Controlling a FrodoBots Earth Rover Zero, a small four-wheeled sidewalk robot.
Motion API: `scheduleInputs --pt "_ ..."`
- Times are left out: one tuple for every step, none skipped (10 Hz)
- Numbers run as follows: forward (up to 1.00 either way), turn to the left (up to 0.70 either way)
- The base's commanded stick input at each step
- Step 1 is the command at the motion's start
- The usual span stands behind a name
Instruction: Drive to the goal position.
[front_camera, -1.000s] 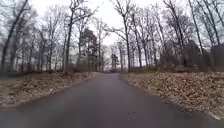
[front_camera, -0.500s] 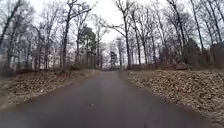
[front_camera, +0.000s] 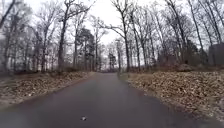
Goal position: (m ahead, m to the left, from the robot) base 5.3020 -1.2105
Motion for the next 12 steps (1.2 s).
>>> scheduleInputs --pt "1.0 0.0" --pt "1.0 0.0" --pt "1.0 0.0" --pt "1.0 0.0" --pt "1.0 0.04" --pt "1.0 0.39" --pt "1.0 0.32" --pt "1.0 0.25" --pt "1.0 0.18" --pt "1.0 0.11" --pt "1.0 0.04" --pt "1.0 0.0"
